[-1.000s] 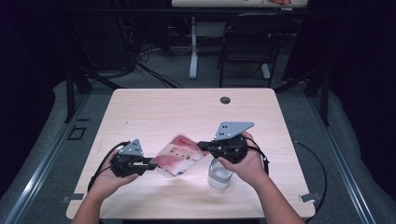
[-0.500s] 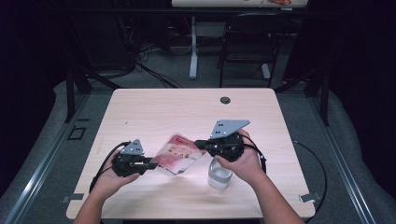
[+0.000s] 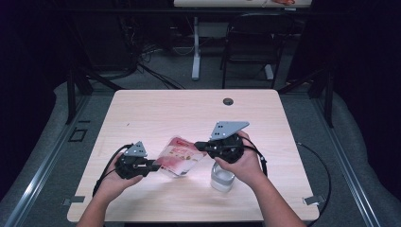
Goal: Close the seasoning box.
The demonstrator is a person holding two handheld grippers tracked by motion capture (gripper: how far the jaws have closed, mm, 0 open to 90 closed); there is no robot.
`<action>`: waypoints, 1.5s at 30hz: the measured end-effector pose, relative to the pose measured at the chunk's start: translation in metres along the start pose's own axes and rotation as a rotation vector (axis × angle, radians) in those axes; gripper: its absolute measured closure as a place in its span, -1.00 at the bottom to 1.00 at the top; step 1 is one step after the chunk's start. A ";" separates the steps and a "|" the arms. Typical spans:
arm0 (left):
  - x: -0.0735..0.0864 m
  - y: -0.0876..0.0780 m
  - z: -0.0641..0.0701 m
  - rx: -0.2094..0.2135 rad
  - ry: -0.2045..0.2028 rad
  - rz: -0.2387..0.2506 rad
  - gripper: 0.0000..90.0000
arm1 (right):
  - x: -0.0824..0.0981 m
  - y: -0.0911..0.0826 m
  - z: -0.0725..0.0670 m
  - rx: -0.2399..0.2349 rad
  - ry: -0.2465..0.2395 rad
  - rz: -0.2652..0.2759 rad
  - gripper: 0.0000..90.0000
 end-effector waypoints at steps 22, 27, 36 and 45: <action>0.007 0.014 -0.002 -0.005 -0.015 -0.045 0.66 | 0.001 0.014 -0.002 -0.017 0.003 -0.005 0.98; 0.007 0.015 -0.001 0.000 -0.017 -0.053 0.61 | 0.000 0.015 -0.004 -0.020 0.001 0.006 0.96; 0.006 0.009 -0.001 0.003 -0.025 -0.031 0.54 | 0.001 0.014 -0.003 -0.023 -0.003 0.008 0.96; 0.007 0.009 -0.001 0.009 -0.018 -0.042 0.57 | -0.001 0.017 -0.004 -0.031 0.000 0.019 0.93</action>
Point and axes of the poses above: each handheld gripper's, and its own axes: y roughly forward along the jaws, x roughly out of its underside, z roughly to its right, the point moved 1 cm from there along y, roughly forward along the jaws, and after that the axes turned 1 degree about z, right-handed, at the moved point
